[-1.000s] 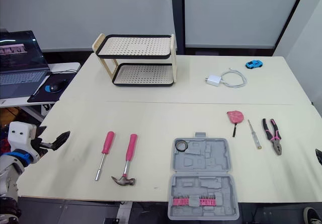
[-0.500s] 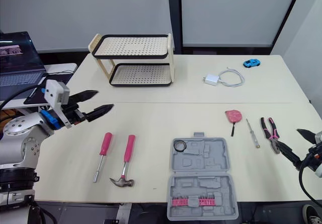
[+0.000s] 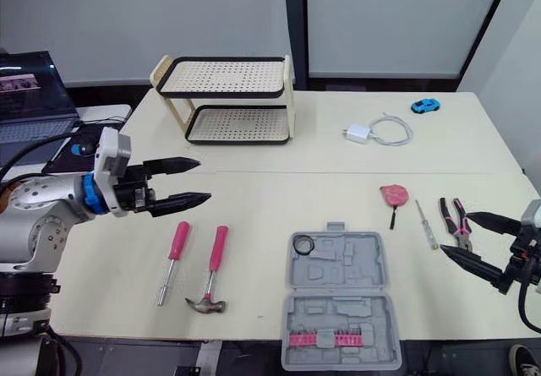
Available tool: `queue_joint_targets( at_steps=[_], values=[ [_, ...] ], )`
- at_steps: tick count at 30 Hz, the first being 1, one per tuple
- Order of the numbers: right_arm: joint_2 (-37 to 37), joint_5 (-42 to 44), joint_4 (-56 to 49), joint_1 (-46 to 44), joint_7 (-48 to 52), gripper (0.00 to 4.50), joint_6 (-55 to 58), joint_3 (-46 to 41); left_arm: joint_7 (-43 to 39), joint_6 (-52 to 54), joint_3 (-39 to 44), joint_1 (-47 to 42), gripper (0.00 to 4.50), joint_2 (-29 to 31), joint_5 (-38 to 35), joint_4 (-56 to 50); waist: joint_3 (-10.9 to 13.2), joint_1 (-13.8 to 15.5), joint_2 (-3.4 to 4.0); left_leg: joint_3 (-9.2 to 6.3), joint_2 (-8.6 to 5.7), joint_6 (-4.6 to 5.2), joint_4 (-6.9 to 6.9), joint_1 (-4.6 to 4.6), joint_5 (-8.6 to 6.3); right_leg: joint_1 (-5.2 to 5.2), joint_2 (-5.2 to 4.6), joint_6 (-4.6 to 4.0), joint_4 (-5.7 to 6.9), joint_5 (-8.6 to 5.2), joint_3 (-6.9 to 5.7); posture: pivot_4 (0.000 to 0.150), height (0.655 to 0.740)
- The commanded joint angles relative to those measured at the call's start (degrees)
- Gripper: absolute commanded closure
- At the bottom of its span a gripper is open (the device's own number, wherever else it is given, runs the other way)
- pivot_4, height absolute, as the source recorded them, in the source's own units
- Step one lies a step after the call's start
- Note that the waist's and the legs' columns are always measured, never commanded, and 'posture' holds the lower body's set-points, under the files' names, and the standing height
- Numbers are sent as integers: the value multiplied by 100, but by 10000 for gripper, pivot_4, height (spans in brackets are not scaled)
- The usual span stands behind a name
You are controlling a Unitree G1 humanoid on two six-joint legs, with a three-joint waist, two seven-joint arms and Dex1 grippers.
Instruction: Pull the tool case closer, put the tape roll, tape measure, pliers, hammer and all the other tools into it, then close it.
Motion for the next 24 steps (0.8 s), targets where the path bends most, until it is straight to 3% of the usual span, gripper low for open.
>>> queue_joint_targets(
  at_steps=[1,7,11,19,22,24],
  values=[
    [-396,-58,511,83,564,0,-4,-628,-430,79,646,306,233,726,-6,653,4,-13,-2,4,0,2,-1,1,-1,-2,1,0,-1,0,2,1500,7400],
    [-964,-515,1777,195,1443,0,-214,-913,-813,-291,1088,457,233,1683,349,2859,6,27,-1,6,3,5,-5,8,-3,2,4,0,-1,-1,0,1500,7400],
    [-1211,-925,2873,-142,1614,0,-781,-743,-965,-937,1166,679,233,1746,599,3623,6,26,0,9,0,5,-5,11,-3,2,1,0,2,-1,-1,1500,7400],
    [-1096,-1000,2742,-722,1437,0,-796,-269,-718,-733,1291,655,233,1296,362,2729,6,14,1,6,4,4,-4,8,-2,-1,-2,0,10,-1,1,1500,7400],
    [-846,-893,2274,-886,1062,0,-626,-66,-537,-433,1175,599,233,974,143,1751,6,17,1,6,4,3,-1,3,-2,-2,-3,0,9,-1,1,1500,7400],
    [-396,-619,1455,-1141,351,0,-202,300,-221,-175,754,272,233,474,-83,556,2,38,-5,2,4,2,-1,2,-2,-1,-4,0,7,-1,0,1500,7400]
  ],
)
